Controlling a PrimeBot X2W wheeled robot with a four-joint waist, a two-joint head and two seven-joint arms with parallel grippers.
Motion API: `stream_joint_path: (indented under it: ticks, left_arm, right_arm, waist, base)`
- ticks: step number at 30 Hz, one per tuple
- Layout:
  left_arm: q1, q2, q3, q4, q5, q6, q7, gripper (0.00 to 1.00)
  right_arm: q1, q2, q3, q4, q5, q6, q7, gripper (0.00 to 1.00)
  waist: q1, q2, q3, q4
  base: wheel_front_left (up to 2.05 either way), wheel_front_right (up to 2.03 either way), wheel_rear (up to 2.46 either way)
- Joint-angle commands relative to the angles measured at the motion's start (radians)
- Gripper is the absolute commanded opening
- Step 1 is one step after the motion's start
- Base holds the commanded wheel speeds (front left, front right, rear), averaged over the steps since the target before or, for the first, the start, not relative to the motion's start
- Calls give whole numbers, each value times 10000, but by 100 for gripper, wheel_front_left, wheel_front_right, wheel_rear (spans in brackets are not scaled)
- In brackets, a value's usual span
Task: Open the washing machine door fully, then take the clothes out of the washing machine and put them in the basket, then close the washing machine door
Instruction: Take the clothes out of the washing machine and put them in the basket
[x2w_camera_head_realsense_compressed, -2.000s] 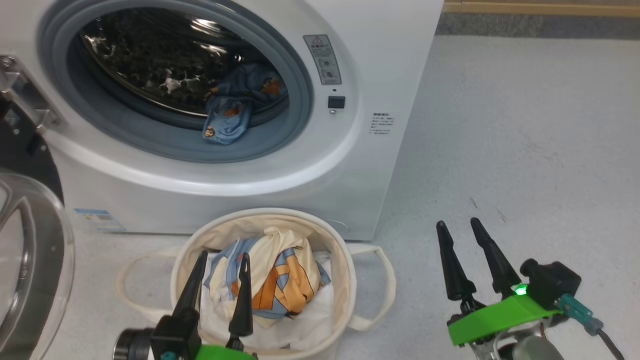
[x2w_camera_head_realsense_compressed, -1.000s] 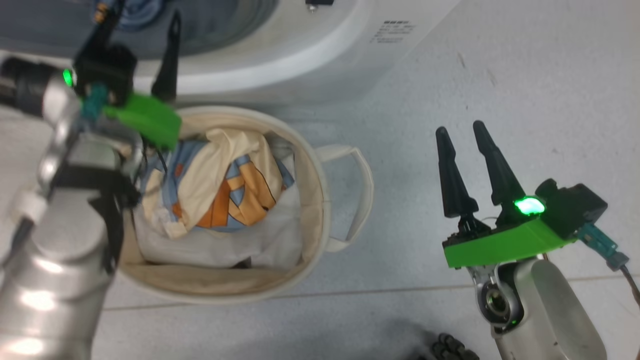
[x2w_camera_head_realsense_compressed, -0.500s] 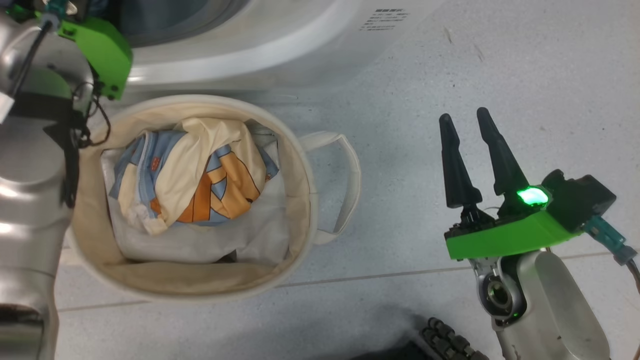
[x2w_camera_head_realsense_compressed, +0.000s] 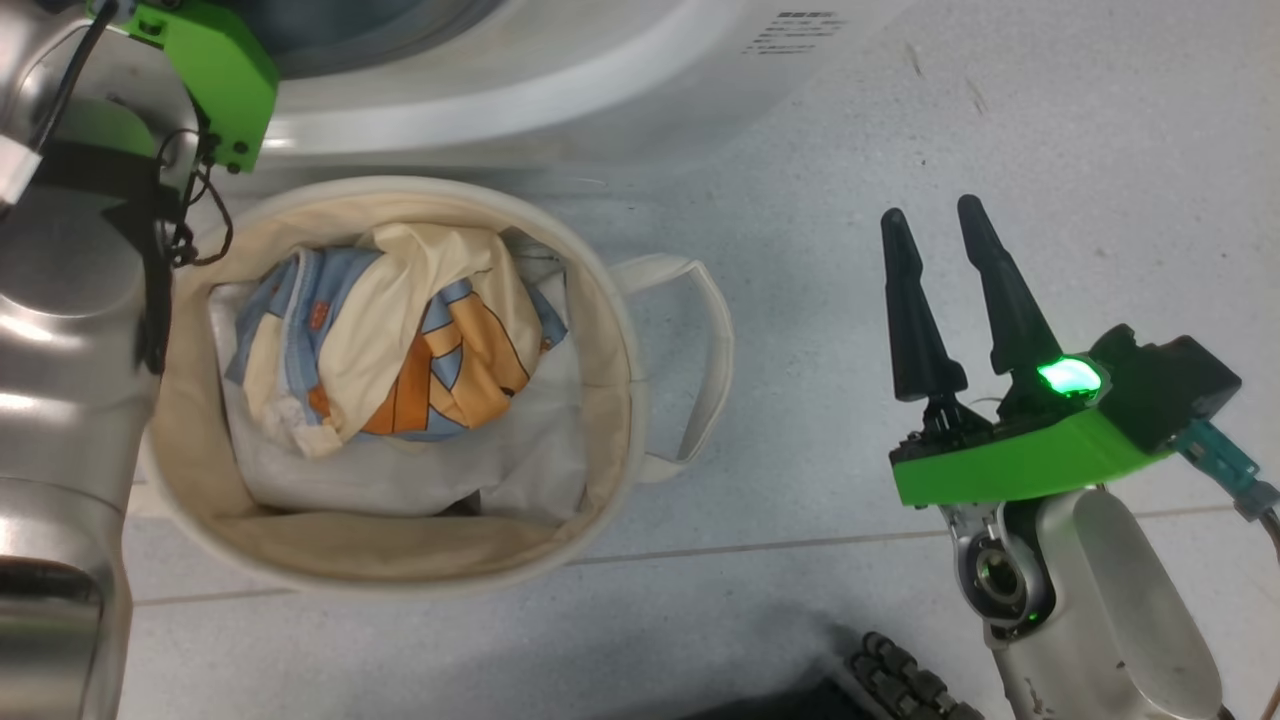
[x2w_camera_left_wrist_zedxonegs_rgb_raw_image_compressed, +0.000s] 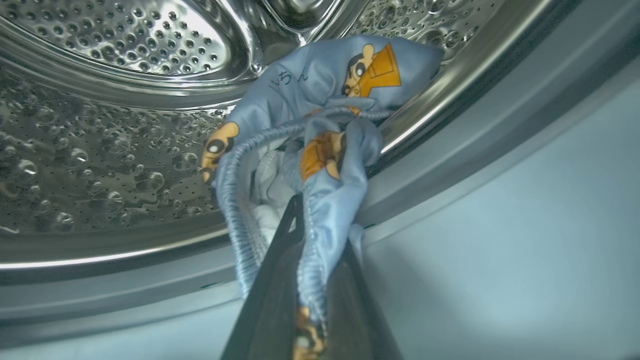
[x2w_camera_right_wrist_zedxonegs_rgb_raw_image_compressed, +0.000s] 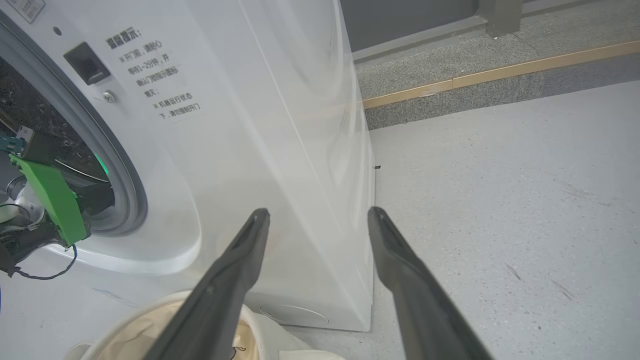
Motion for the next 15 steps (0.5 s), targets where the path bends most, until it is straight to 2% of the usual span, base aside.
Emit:
stream_joint_path:
  ticks: [1,4,9,13,15]
  left_arm:
    - [-238,383,142,-92,-65,139,-230,0]
    - [-219,332,125,-19,-95,254,-541,0]
    - [20,205,290,-137,-352,688,-1743,0]
    - [555,22,508,-1039,-664,1126,-2344,0]
    - [1005,-38,554,-2007,-787,1251,-2387,0]
  right_arm:
    - [59,-4,164,-324,-128,6,-120,100]
    - [59,-4,136,-330,-163,6,-120,100]
    - [126,-4,68,-287,-301,6,-120,100]
    - [241,-4,35,-184,-462,6,-120,100]
    - [309,-4,16,-140,-529,6,-120,100]
  waist:
    - [-1,-1,-52,57]
    - [-1,-1,-141,122]
    - [-1,-1,-530,289]
    - [-1,-1,-1021,469]
    - [-1,-1,-1308,569]
  base:
    - [0,0,0]
    - [0,0,0]
    - [0,0,0]
    - [0,0,0]
    - [0,0,0]
